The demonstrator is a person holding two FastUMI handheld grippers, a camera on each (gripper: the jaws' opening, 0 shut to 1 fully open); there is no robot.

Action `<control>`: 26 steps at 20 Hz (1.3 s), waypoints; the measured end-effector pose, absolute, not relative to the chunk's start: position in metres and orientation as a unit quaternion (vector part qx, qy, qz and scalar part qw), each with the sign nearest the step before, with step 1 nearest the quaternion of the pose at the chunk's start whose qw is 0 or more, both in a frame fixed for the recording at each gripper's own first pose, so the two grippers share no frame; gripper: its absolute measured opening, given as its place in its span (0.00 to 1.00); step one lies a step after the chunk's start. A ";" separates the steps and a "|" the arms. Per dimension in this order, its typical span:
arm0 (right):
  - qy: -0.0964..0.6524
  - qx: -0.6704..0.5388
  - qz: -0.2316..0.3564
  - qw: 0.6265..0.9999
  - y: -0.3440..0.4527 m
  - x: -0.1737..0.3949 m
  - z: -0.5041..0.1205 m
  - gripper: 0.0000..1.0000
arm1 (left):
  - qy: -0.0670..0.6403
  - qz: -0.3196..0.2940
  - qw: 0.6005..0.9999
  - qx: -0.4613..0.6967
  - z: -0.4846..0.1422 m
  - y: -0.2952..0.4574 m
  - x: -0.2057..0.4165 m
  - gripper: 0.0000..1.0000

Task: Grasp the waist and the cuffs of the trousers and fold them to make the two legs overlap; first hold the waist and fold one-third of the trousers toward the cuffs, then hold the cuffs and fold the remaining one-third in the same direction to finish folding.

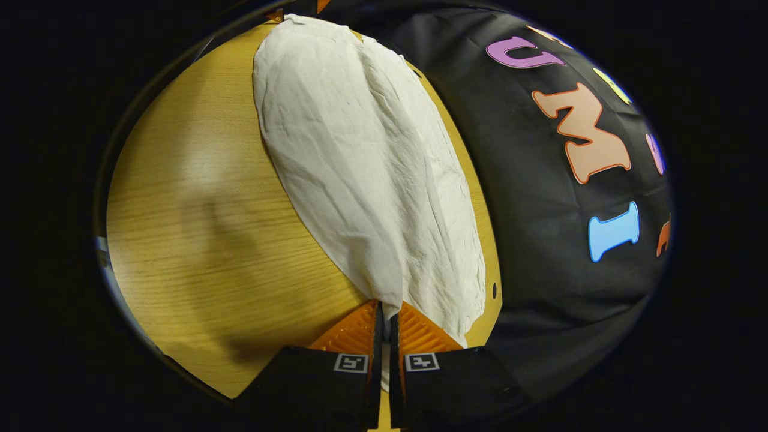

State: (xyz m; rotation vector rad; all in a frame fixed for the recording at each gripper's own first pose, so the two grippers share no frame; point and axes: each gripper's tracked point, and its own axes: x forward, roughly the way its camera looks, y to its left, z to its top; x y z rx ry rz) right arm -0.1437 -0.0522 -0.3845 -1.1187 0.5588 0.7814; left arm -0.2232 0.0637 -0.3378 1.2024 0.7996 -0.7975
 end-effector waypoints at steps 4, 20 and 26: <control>0.254 -0.511 0.355 0.741 -0.053 -0.144 -0.385 0.08 | 0.355 -0.349 0.671 0.549 -0.346 0.064 -0.206 0.74; 0.249 -0.502 0.313 0.767 -0.056 -0.119 -0.359 0.08 | 0.449 -0.293 0.702 0.469 -0.355 0.065 -0.198 0.00; 0.197 -0.491 0.293 0.796 -0.052 -0.069 -0.318 0.08 | 0.415 -0.213 0.753 0.464 -0.305 0.061 -0.126 0.00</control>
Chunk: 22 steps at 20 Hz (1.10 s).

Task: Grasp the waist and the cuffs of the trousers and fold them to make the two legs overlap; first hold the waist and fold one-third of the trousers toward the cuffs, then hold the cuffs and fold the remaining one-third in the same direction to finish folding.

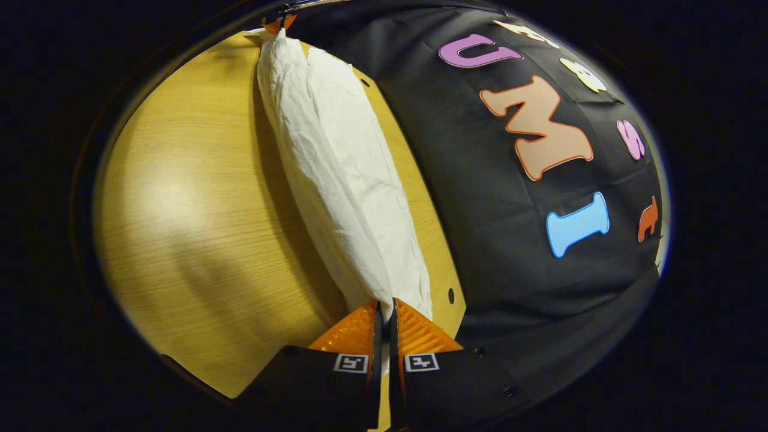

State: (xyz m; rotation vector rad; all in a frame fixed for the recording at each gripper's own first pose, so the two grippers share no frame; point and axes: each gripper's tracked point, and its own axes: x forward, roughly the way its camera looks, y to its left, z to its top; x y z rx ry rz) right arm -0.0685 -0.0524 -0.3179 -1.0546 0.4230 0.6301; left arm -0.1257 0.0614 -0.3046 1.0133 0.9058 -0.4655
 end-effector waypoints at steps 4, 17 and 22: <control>0.185 -0.490 0.284 0.803 -0.051 -0.041 -0.305 0.08 | 0.377 -0.197 0.766 0.483 -0.272 0.057 -0.071 0.00; 0.171 -0.487 0.206 0.831 -0.033 0.067 -0.276 0.05 | 0.308 -0.197 0.798 0.479 -0.261 0.042 0.064 0.00; 0.167 -0.484 0.186 0.839 -0.017 0.109 -0.283 0.08 | 0.272 -0.179 0.817 0.476 -0.256 0.037 0.123 0.00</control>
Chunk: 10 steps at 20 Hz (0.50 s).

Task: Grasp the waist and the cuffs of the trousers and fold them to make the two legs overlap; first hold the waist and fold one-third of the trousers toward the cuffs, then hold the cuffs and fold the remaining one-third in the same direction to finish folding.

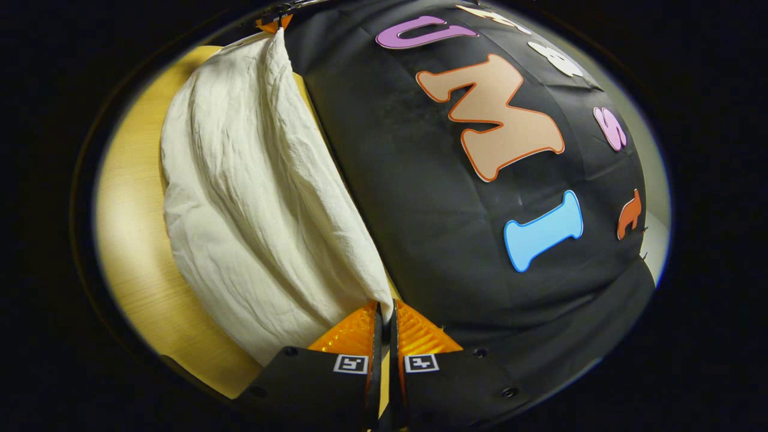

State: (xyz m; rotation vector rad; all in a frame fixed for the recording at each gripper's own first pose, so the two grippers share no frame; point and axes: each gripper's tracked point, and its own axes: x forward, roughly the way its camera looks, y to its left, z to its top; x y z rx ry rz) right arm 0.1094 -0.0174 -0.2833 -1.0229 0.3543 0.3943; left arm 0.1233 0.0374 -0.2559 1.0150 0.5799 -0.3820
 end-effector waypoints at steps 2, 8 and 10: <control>0.175 -0.485 0.179 0.838 -0.016 0.121 -0.296 0.05 | 0.259 -0.179 0.821 0.476 -0.259 0.032 0.143 0.00; 0.218 -0.470 0.161 0.840 -0.009 0.151 -0.348 0.10 | 0.271 -0.194 0.817 0.470 -0.315 0.018 0.177 0.00; 0.231 -0.465 0.154 0.841 -0.006 0.160 -0.363 0.10 | 0.275 -0.198 0.817 0.467 -0.332 0.015 0.182 0.00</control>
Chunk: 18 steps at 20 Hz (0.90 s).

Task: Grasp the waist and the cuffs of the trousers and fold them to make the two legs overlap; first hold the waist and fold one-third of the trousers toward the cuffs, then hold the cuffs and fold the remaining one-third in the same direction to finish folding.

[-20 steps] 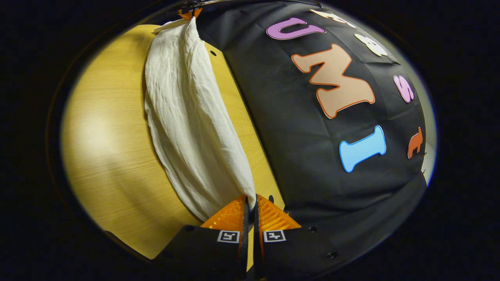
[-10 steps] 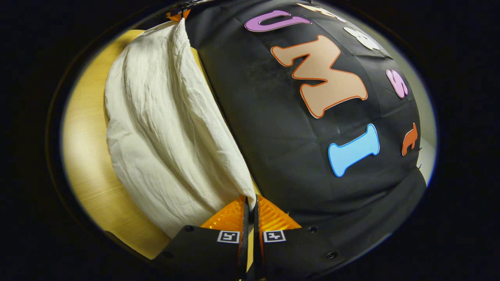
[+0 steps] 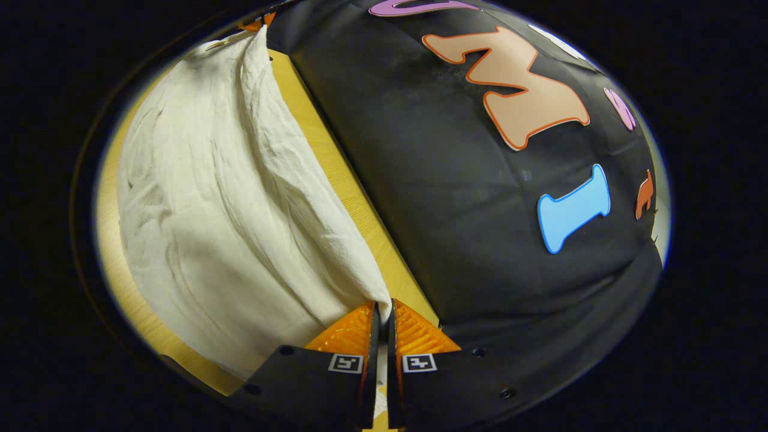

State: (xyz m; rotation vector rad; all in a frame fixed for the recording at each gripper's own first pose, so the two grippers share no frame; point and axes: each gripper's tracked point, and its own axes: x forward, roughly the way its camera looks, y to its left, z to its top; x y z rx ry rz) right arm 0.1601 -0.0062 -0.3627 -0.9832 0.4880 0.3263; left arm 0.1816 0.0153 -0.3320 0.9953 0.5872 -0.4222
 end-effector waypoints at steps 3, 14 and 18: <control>0.263 -0.446 0.138 0.845 -0.008 0.164 -0.386 0.13 | 0.280 -0.197 0.820 0.458 -0.350 0.013 0.186 0.00; 0.300 -0.193 0.056 0.933 -0.043 0.127 -0.354 0.98 | 0.267 -0.174 0.912 0.258 -0.305 -0.045 0.119 0.95; 0.326 -0.105 0.032 0.939 -0.077 0.109 -0.358 1.00 | 0.249 -0.187 0.932 0.186 -0.275 -0.076 0.091 0.95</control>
